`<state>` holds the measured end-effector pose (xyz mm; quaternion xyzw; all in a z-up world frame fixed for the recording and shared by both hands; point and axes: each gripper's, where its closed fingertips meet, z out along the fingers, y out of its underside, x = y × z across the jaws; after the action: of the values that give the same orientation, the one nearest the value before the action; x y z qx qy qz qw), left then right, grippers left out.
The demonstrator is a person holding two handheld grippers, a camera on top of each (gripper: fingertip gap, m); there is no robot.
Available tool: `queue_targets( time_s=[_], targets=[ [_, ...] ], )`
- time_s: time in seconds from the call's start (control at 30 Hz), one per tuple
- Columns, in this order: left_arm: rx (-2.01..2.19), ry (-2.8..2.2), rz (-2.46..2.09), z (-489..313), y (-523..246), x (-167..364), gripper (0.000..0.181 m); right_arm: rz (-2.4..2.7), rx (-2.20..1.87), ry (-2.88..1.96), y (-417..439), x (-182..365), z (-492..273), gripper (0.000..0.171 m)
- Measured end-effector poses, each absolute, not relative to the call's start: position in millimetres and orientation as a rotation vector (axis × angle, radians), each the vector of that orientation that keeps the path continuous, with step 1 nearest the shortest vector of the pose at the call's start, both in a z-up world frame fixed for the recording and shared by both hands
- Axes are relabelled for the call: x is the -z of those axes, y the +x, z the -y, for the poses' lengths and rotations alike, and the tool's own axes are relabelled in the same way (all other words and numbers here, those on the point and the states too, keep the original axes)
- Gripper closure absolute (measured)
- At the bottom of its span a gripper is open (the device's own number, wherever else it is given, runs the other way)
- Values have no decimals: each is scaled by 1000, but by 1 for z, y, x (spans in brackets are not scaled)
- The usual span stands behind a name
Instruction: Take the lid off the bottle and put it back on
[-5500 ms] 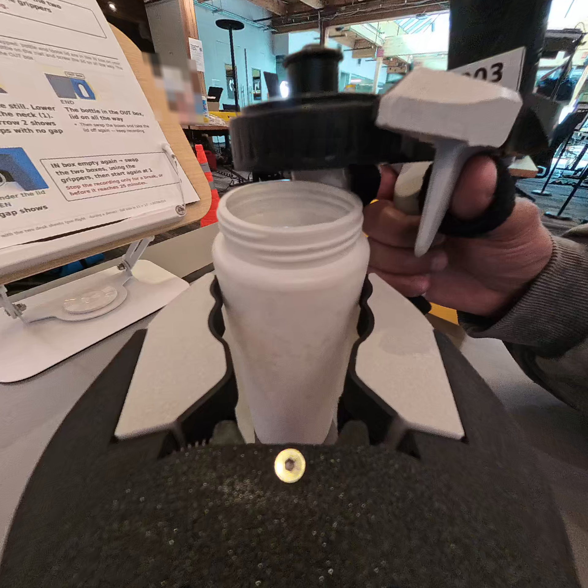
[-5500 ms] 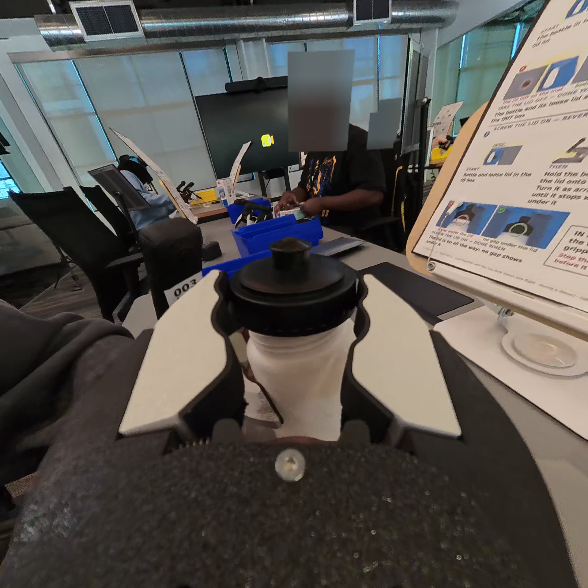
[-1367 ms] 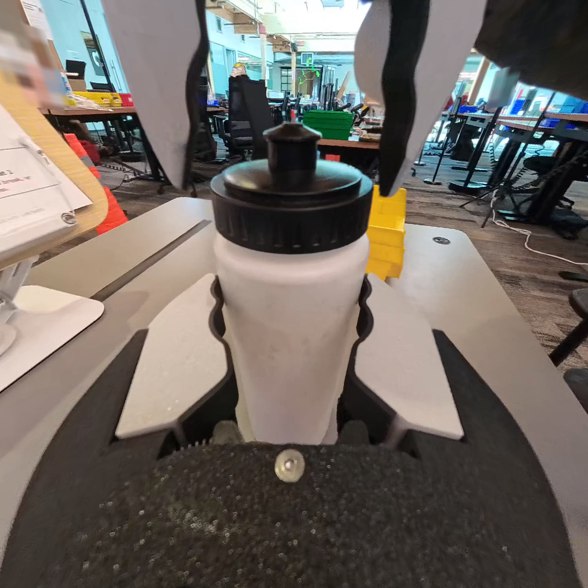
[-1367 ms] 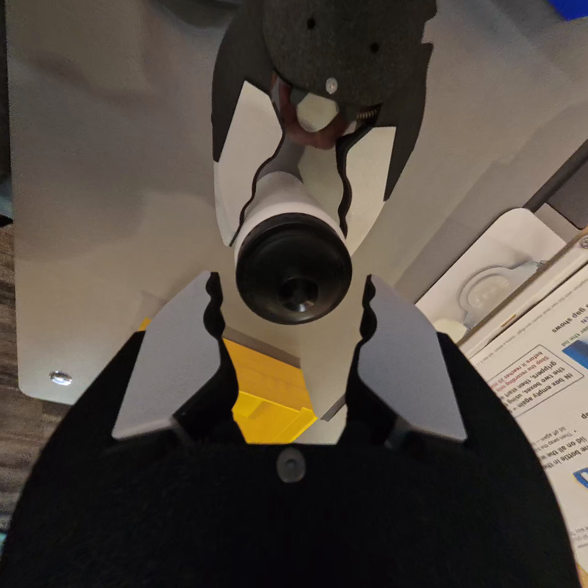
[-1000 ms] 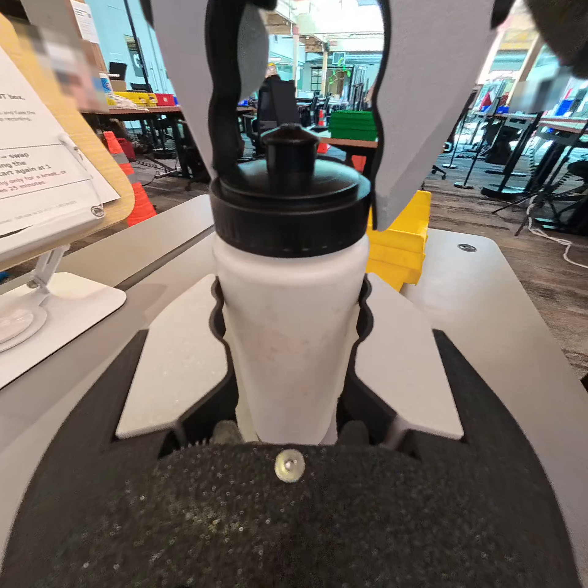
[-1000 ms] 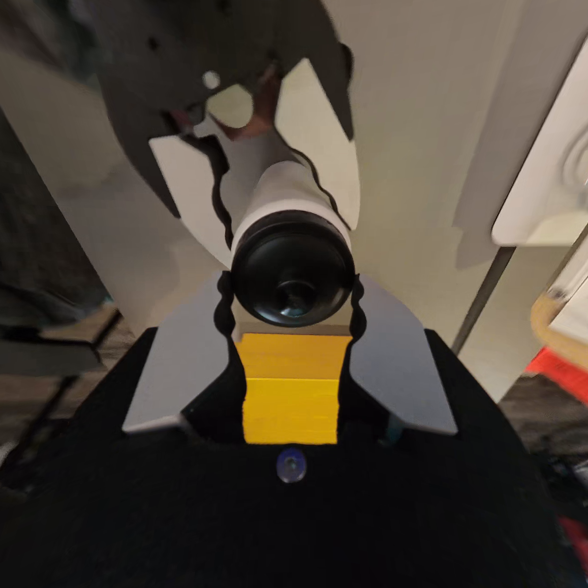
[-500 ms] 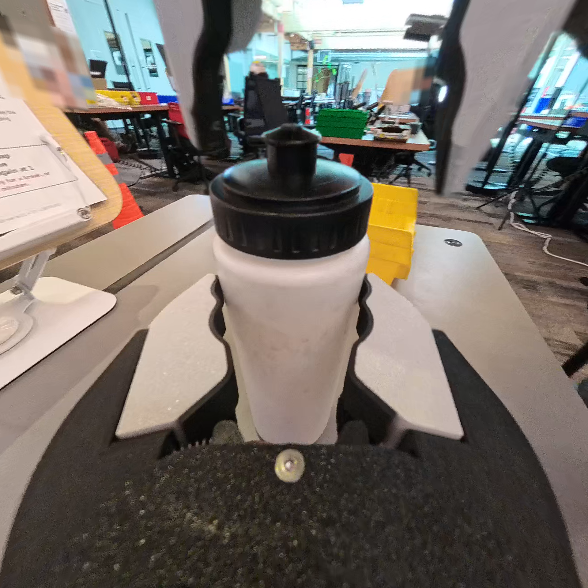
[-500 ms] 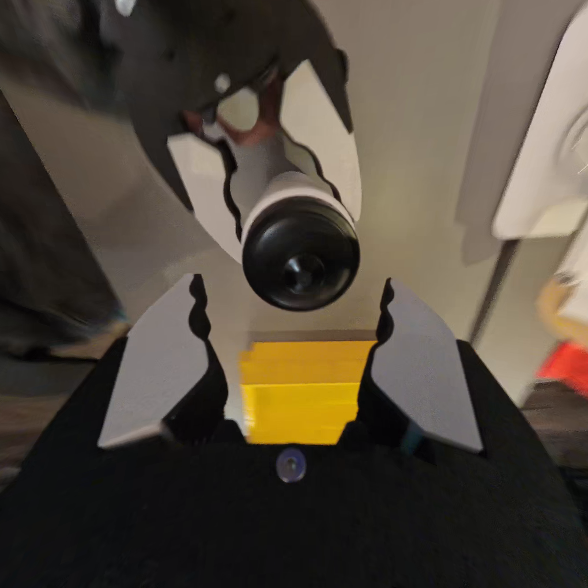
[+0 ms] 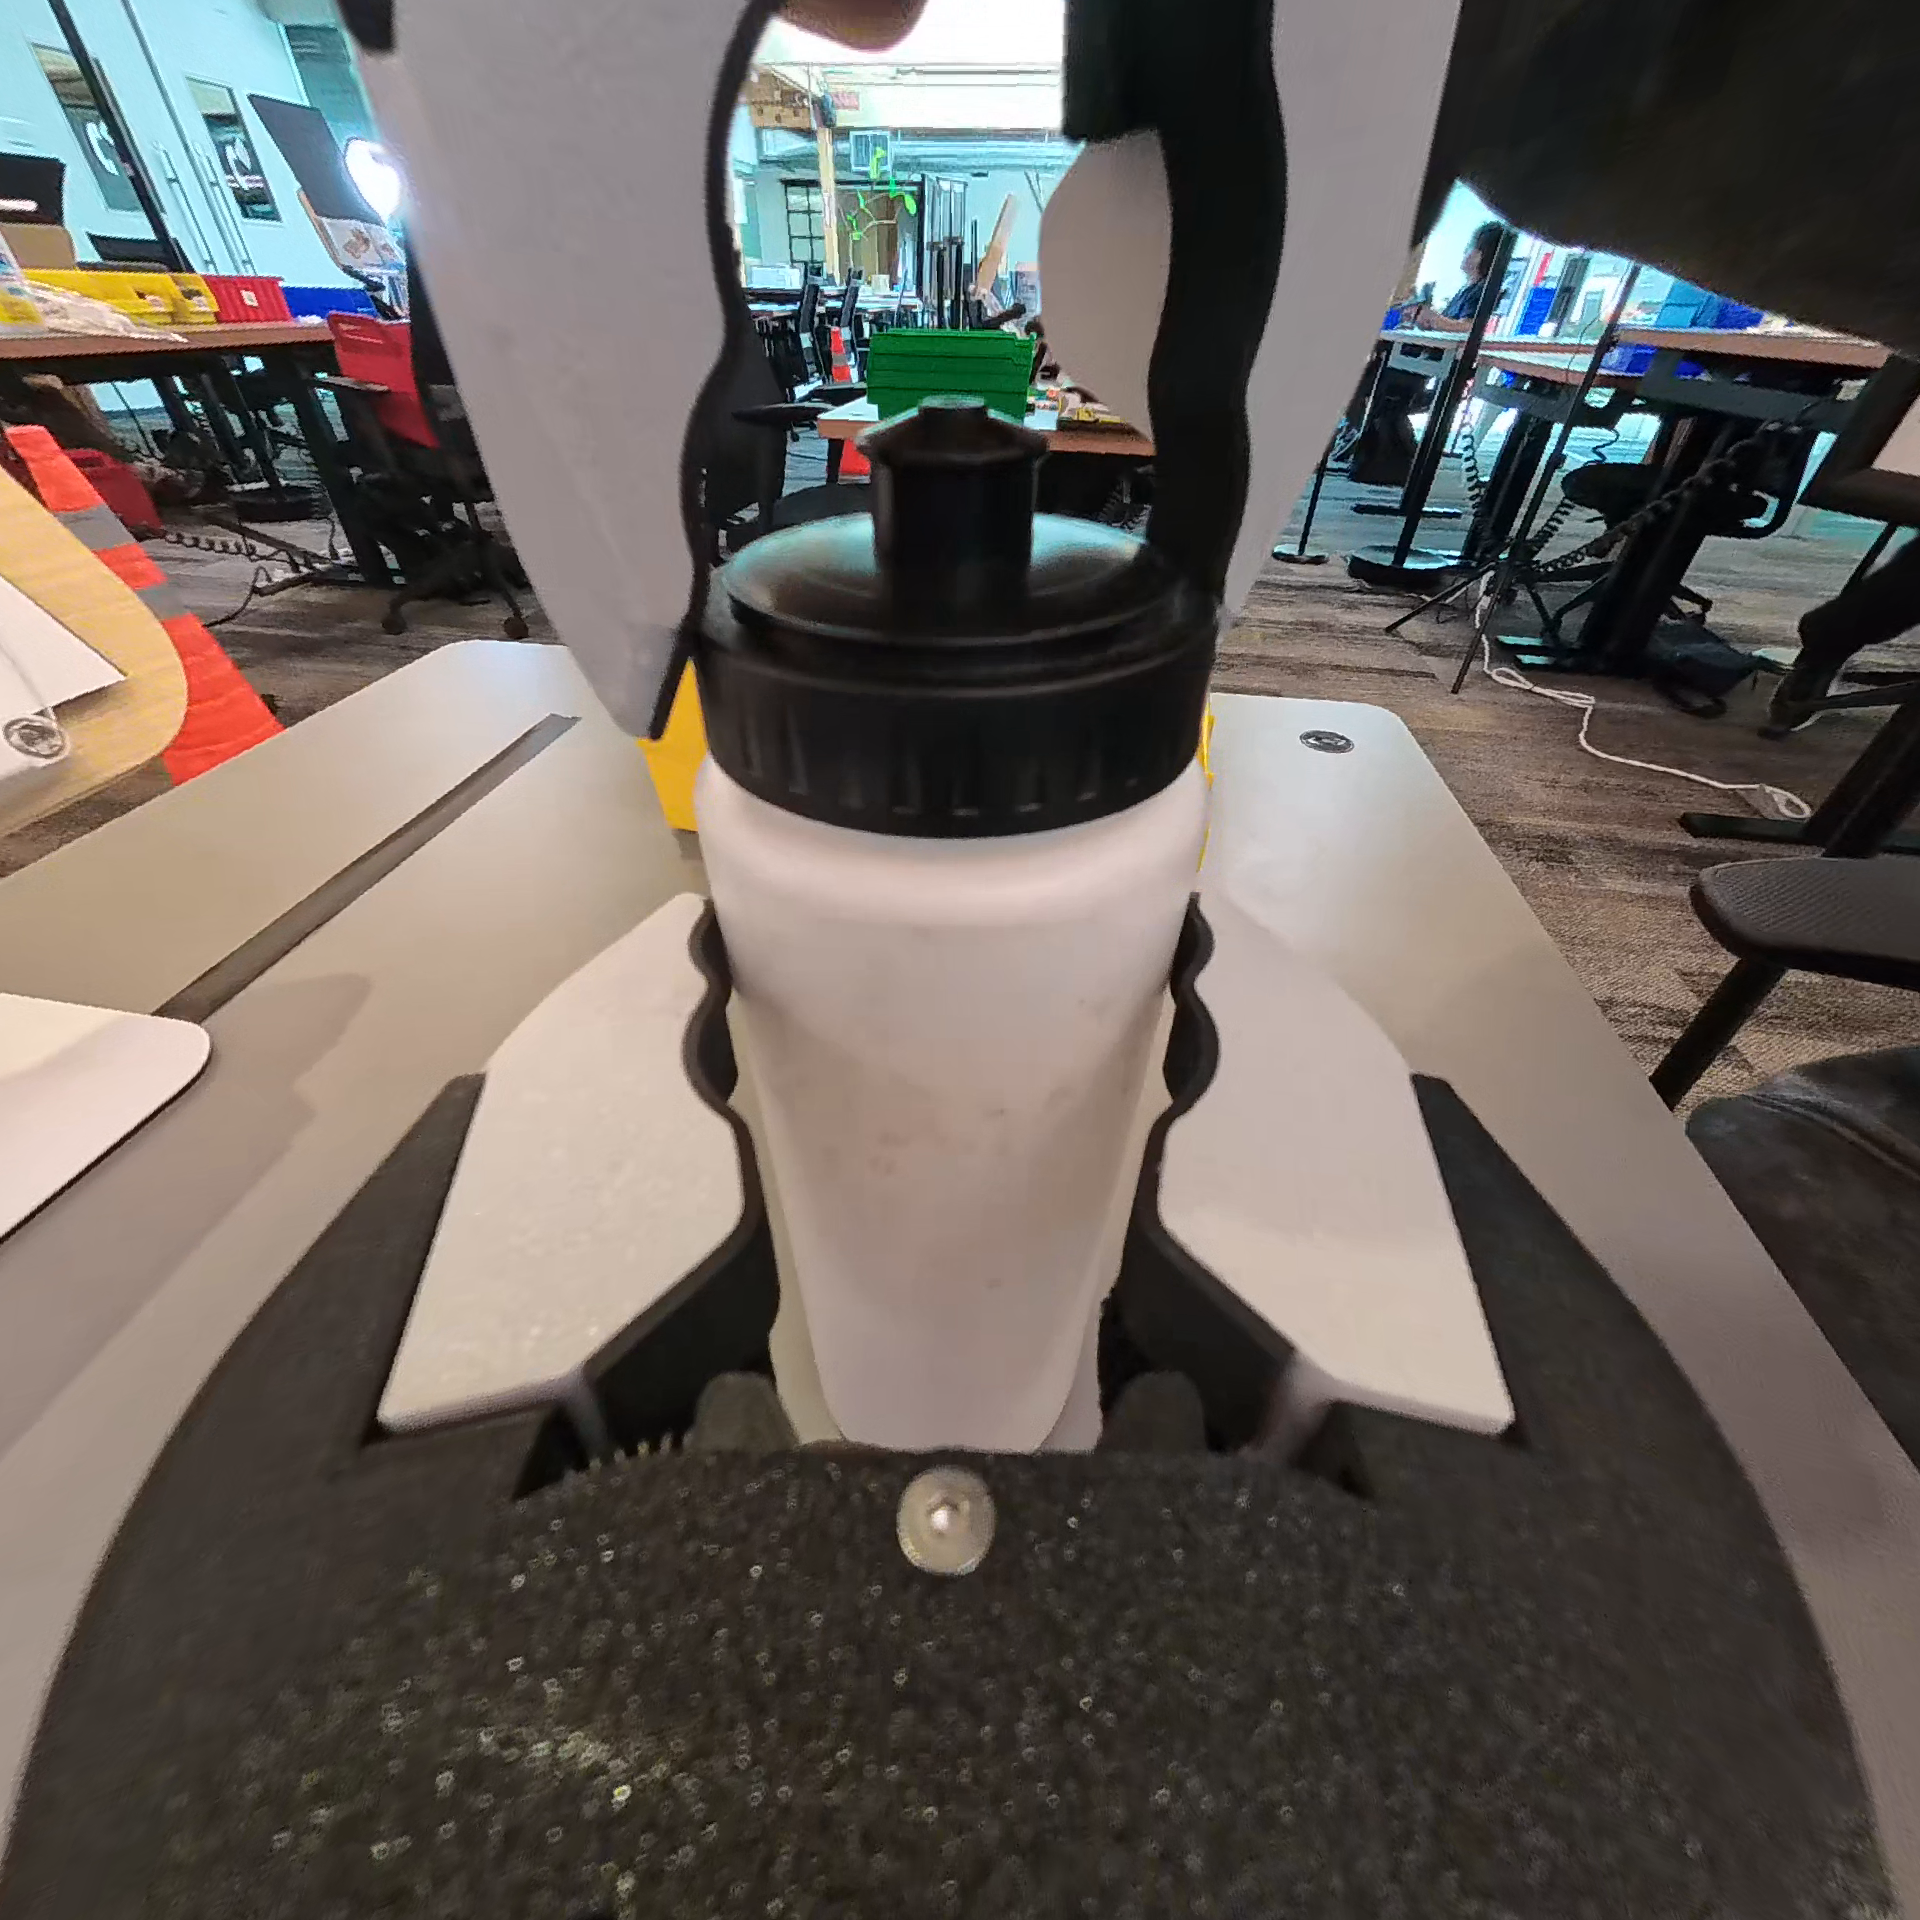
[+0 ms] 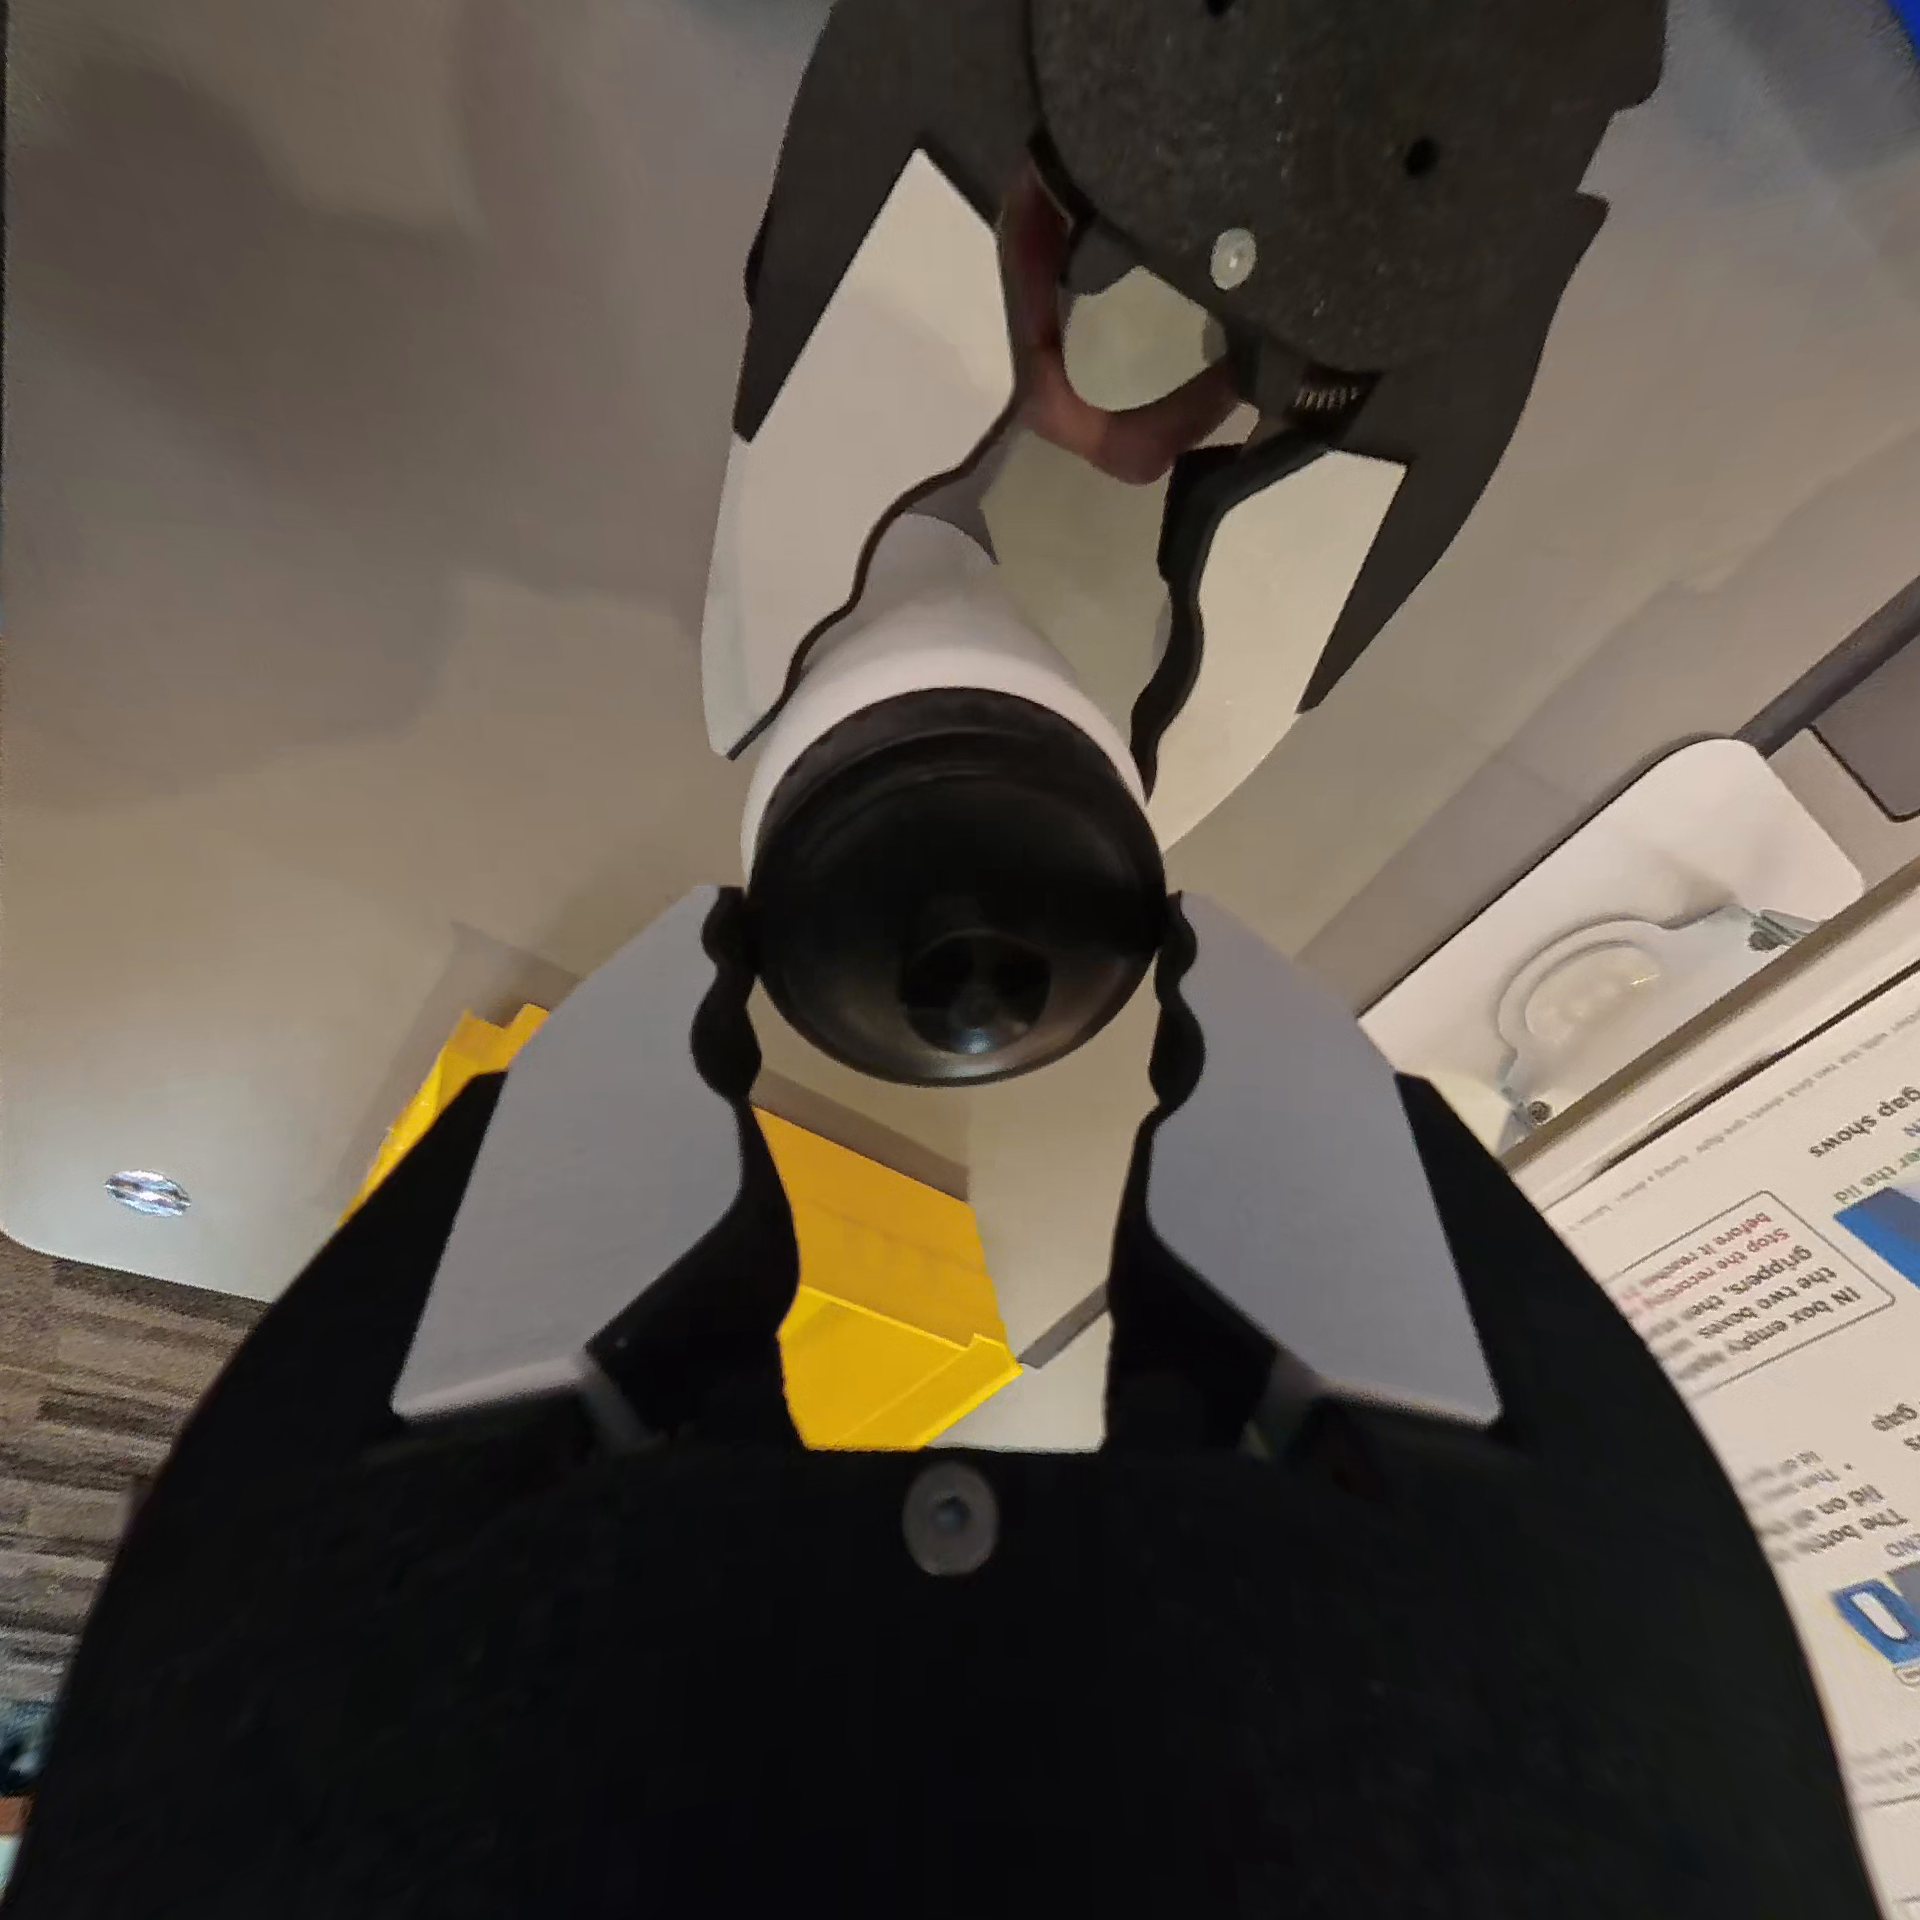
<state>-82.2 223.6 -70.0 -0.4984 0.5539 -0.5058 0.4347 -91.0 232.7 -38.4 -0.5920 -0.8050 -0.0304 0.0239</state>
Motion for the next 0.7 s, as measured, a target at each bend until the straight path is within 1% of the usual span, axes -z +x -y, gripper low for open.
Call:
queue_targets(
  time_s=[0.13,0.23,0.33,0.47,0.63,0.7],
  targets=[
    [1245,-1253,-1360,-226,-82,70,100,2349,82,-2031,-90,38,-232,97],
    [1236,-1266,-1337,-228,-81,70,100,2089,94,-2328,-90,38,-233,97],
    [1203,-1274,-1328,-226,-79,70,100,1902,151,-2496,-88,39,-229,97],
    [1169,-1288,-1311,-227,-78,70,100,1522,172,-2767,-86,39,-225,97],
    [1151,-1307,-1280,-231,-78,70,100,1044,140,-2963,-88,39,-227,97],
    [1154,-1304,-1283,-231,-78,70,100,1027,144,-2951,-89,39,-227,97]
  ],
)
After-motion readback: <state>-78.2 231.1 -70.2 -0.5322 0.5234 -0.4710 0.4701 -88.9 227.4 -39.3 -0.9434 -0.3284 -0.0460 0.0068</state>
